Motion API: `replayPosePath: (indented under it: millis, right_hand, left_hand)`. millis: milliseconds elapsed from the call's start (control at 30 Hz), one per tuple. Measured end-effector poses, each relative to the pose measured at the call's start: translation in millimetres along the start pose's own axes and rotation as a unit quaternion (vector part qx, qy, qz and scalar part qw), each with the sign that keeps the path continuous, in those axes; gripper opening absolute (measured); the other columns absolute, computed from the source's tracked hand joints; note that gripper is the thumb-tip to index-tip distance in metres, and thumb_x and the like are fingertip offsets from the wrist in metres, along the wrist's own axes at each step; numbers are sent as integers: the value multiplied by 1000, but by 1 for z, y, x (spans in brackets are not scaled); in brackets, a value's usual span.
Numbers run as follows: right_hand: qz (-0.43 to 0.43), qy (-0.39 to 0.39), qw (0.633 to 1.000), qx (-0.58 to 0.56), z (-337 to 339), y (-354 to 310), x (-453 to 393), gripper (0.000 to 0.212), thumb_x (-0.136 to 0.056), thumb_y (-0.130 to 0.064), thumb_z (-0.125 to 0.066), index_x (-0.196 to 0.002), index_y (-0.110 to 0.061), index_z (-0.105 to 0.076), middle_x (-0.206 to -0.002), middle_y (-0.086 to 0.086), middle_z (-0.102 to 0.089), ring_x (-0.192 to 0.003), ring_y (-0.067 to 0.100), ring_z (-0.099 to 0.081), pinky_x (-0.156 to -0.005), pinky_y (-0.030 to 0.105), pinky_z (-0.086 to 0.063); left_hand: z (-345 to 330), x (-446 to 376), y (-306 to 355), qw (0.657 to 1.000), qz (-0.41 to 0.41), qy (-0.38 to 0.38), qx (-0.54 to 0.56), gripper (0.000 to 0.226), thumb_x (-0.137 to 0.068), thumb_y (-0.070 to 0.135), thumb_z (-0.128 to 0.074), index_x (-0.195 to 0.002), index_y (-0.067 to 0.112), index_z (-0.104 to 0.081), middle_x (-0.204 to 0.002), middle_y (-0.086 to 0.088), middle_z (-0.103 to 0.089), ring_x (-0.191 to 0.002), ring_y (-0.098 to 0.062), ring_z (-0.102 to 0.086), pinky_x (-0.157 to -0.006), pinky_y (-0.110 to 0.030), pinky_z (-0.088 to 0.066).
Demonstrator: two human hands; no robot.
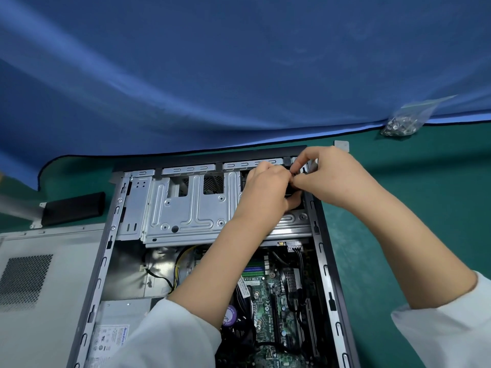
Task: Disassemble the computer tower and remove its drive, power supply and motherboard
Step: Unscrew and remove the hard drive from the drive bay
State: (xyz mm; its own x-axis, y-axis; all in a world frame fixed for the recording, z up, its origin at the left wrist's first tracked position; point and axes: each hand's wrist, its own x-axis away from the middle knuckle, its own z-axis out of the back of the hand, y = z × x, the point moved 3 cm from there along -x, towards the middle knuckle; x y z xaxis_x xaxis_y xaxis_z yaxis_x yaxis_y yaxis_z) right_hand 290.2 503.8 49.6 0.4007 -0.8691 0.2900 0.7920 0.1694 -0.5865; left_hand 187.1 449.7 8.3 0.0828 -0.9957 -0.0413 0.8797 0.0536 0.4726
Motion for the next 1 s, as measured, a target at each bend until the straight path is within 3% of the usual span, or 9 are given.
replayPosePath:
  millis: [167,267,367,833,1000]
  right_hand:
    - [-25,4,999,-44,0,3,1,10,-82,-30,-53,-75,-29,-60,-51,-12,-50,-53,8,-45,-50,26,-32]
    - [-30,21,998,-53,4,2,3,9,-80,-28,-53,-73,-29,-59,-41,-22,-50,-51,6,-45,-49,26,-31]
    - [-26,52,996,-62,9,2,7,10,-79,-27,-51,-74,-29,-60,-43,-28,-50,-52,8,-46,-51,26,-32]
    - [-34,122,983,-130,8,14,19,16,-84,-26,-47,-82,-26,-63,-47,-26,-51,-45,10,-41,-50,26,-30]
    - [-31,136,980,-140,7,21,20,18,-87,-28,-47,-84,-24,-64,-45,-14,-51,-45,12,-40,-50,27,-30]
  left_hand:
    - [4,-5,5,998,16,-37,-46,19,-80,26,-66,-75,25,-48,-81,7,-47,-93,-19,-40,-78,-28,-29]
    - [3,-5,6,998,20,-35,-41,14,-79,26,-66,-75,26,-52,-83,6,-54,-95,-19,-43,-81,-28,-32]
    - [2,-4,6,999,30,-17,-27,6,-78,26,-67,-83,22,-66,-93,3,-65,-99,-21,-46,-87,-30,-35]
    - [1,-17,12,992,96,-58,-56,16,-81,22,-64,-93,15,-72,-93,-3,-68,-105,-23,-48,-86,-31,-43]
    - [3,-22,19,990,103,-66,-73,17,-80,21,-61,-91,13,-71,-90,-5,-67,-93,-25,-52,-76,-31,-41]
